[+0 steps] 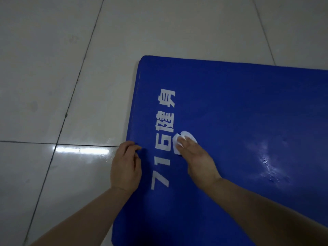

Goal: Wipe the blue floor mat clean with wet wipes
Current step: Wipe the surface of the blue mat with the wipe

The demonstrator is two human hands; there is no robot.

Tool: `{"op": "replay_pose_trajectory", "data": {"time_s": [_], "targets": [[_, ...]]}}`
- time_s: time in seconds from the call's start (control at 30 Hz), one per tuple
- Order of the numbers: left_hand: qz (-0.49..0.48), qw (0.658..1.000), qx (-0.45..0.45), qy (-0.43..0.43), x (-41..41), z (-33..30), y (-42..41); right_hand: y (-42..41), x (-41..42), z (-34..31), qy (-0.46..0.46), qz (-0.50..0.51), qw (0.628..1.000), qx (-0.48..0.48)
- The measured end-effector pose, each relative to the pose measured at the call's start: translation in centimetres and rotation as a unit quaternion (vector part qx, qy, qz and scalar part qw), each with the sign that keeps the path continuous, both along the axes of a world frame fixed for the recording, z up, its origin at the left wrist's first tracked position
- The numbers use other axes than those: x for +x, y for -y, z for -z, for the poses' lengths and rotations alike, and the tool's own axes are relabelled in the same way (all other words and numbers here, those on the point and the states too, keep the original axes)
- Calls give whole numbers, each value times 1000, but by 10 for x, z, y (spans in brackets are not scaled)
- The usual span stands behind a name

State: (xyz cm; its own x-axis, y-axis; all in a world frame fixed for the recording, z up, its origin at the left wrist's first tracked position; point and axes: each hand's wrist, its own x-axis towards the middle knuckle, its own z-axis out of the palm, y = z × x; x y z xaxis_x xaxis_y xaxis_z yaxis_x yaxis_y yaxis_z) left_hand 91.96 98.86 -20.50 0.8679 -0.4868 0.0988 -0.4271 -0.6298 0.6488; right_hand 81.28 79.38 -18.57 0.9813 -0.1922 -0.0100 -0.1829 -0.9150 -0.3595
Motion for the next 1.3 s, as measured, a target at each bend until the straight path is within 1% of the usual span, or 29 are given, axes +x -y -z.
{"op": "replay_pose_trajectory", "data": {"time_s": [0.07, 0.2, 0.3, 0.37, 0.47, 0.57, 0.6, 0.67, 0.73, 0.8, 0.87, 0.93, 1.03, 1.13, 1.2, 1.3], "targets": [[8, 999, 37, 12, -3, 5, -1, -1, 0, 7, -10, 14, 1000, 6], [48, 992, 112, 13, -13, 9, -5, -8, -6, 28, -65, 10, 998, -10], [71, 985, 158, 2, -13, 7, -5, -7, -3, 31, -33, 10, 999, 10], [96, 976, 193, 0, -12, 1, -6, -8, 0, 21, -55, -1, 998, 20], [118, 958, 259, -39, -7, -11, -5, -7, 4, 13, -117, -3, 993, 15], [110, 943, 303, -81, -7, -31, 8, -4, 8, 2, -141, -12, 990, 17], [98, 932, 335, -97, -8, -37, 14, -1, 9, 1, -148, -34, 988, 26], [91, 899, 402, -150, -5, -49, 26, 6, 11, -2, -185, -71, 979, 46], [97, 883, 423, -181, 1, -57, 37, 6, 13, -3, -188, -69, 978, 50], [107, 876, 420, -210, 4, -68, 44, 5, 14, -5, -200, -72, 977, 34], [101, 880, 411, -218, 3, -81, 41, 6, 15, -7, -203, -78, 976, 14], [79, 883, 412, -213, 0, -91, 37, 10, 15, -6, -216, -82, 972, 34], [26, 909, 361, -204, -3, -88, 32, 12, 13, -4, -203, -82, 975, 38], [13, 938, 302, -170, -2, -66, 34, 6, 8, -1, -164, -49, 983, 67], [14, 957, 261, -129, 0, -46, 32, 2, 5, 4, -136, -19, 986, 92], [6, 982, 178, -57, 0, -18, 25, -7, 4, 13, -37, 32, 996, 72]]}}
